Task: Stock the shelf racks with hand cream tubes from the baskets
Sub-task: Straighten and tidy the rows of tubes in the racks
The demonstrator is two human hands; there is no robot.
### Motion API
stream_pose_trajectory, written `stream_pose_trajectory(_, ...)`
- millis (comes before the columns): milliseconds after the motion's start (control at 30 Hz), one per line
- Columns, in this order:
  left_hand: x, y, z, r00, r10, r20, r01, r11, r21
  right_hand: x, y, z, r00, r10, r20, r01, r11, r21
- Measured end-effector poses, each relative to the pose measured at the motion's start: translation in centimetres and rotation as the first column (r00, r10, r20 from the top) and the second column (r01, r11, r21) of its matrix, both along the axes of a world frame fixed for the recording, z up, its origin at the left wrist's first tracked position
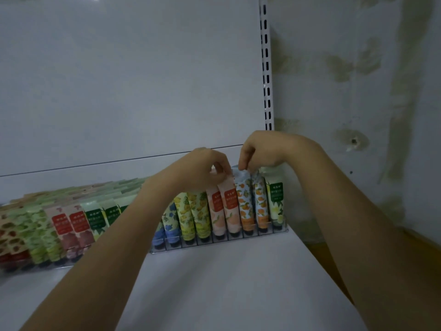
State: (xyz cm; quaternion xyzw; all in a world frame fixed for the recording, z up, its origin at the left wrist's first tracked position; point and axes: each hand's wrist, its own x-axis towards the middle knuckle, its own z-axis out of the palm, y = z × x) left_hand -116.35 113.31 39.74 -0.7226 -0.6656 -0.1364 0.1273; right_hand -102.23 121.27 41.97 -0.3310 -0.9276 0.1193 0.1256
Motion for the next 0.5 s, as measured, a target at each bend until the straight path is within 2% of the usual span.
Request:
stream_pose_trajectory(233, 0.6, 0.7, -1.0, 0.998, -0.055, -0.032, 0.055, 0.998, 0.012, 1.0, 1.0, -0.1, 0.993, -0.034, 0.113, 0.040, 0.998, -0.049)
stream_pose_trajectory(500, 0.8, 0.8, -1.3, 0.998, -0.059, -0.030, 0.059, 0.998, 0.005, 0.7, 1.4, -0.3, 0.993, -0.036, 0.109, 0.041, 0.998, -0.046)
